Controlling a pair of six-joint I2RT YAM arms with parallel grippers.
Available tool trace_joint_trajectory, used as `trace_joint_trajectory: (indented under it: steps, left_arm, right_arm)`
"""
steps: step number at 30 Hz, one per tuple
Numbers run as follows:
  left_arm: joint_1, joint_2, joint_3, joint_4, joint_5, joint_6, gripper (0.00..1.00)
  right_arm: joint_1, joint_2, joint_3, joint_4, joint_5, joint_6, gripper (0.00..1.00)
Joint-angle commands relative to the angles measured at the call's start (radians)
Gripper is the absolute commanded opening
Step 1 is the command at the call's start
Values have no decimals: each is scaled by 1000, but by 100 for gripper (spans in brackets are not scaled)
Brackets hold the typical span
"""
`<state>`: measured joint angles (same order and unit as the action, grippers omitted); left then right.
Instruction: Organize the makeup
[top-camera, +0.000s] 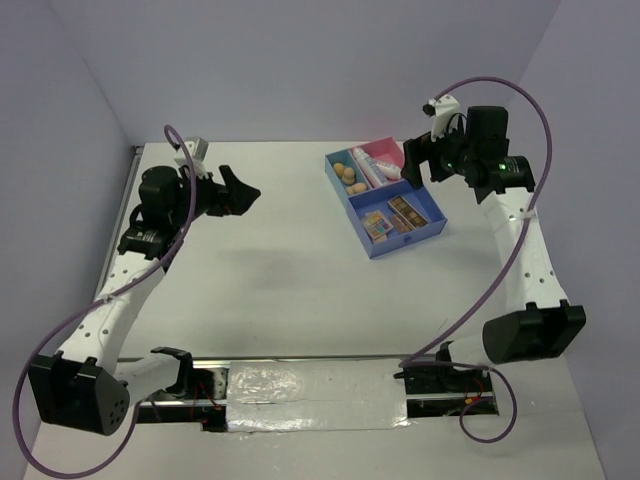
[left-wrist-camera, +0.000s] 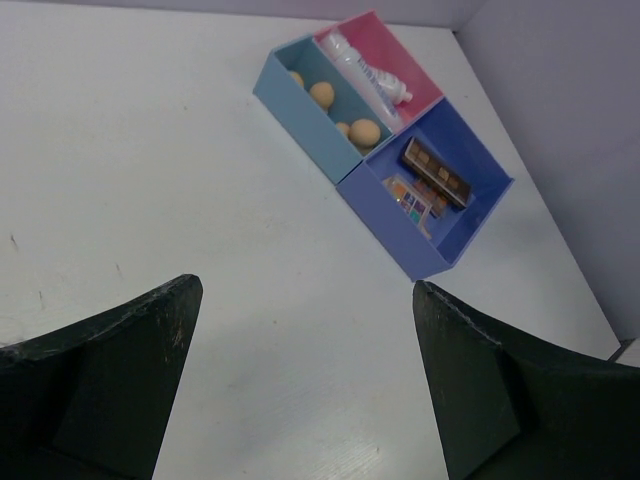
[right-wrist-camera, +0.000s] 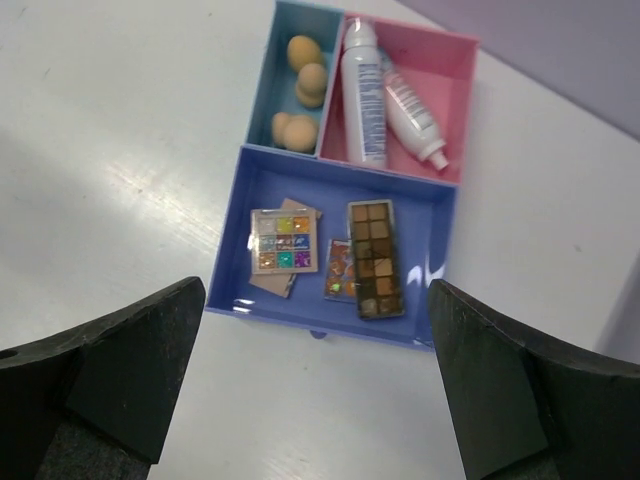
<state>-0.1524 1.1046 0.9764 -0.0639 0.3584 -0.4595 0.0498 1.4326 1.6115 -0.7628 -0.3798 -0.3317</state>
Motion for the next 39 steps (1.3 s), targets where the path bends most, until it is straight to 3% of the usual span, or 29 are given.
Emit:
trace_joint_trajectory:
  steps: [1, 6, 12, 17, 24, 39]
  left_arm:
    - [7, -5, 93, 19, 31, 16, 99]
    - [11, -8, 131, -25, 22, 30, 99]
    - [14, -35, 143, -27, 17, 7, 99]
    - [16, -61, 128, -48, -1, -1, 99]
    - [17, -114, 94, -80, -19, -2, 99]
    - [17, -203, 22, -83, -18, -33, 99]
  right_arm:
    - [7, -50, 13, 25, 131, -30, 100]
    - [7, -171, 5, 19, 7, -89, 100]
    - [4, -282, -59, 78, -65, -32, 100]
    - [-1, -334, -172, 145, -62, 155, 100]
    - [-13, -409, -288, 240, 15, 281, 100]
    - [-34, -521, -435, 257, 125, 281, 100]
